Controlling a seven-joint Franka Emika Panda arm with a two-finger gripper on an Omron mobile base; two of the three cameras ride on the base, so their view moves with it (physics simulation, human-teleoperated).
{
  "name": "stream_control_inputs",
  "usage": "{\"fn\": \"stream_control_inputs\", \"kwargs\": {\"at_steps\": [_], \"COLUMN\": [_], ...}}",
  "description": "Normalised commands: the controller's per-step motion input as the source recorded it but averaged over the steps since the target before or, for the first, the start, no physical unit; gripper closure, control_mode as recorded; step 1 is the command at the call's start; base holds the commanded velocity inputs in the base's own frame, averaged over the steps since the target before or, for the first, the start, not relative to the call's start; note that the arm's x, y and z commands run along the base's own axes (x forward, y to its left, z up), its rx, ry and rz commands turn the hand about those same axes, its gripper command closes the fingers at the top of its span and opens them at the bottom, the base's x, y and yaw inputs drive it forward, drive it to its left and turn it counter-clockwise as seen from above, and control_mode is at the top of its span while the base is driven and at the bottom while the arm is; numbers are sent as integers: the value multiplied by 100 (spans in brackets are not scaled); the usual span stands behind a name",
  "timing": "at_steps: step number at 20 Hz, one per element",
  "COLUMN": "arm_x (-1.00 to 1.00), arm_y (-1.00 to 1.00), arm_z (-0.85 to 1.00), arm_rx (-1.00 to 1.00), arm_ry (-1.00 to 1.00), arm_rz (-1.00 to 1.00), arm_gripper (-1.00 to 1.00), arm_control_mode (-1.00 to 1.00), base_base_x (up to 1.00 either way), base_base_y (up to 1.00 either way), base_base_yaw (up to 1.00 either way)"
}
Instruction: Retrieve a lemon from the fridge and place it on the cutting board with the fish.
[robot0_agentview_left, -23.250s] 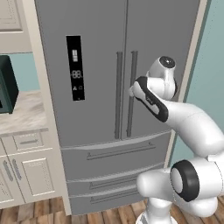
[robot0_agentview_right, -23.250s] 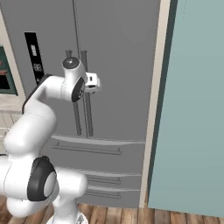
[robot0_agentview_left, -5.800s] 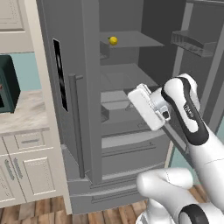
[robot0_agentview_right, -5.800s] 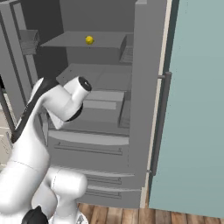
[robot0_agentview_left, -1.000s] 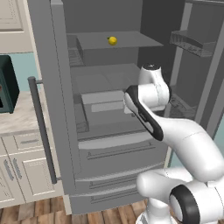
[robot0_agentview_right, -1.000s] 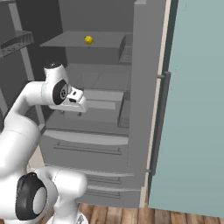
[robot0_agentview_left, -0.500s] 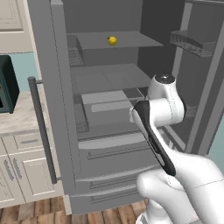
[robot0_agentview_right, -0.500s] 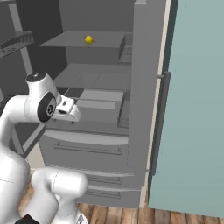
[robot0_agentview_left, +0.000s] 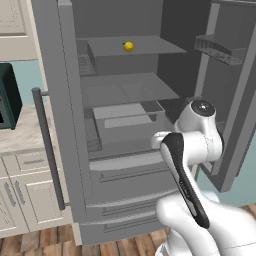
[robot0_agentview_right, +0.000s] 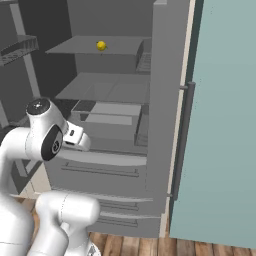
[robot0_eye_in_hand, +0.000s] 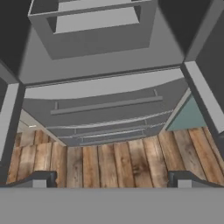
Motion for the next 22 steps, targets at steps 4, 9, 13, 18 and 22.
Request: {"fn": "stream_control_inputs", "kwargs": {"at_steps": [4,9,13,18,22], "arm_x": [0,13,0,0,0], "arm_y": [0,0,0,0,0], "arm_z": [0,0,0,0,0], "arm_rx": [0,0,0,0,0], "arm_ry": [0,0,0,0,0], "arm_rz": [0,1,0,0,0], "arm_gripper": [-100,-100,-100,-100,-100], "arm_control_mode": [-100,100,100,100,100], "base_base_x": [0,11,70,78,59], "base_base_y": [0,0,0,0,-3], "base_base_yaw": [0,1,5,4,11]}}
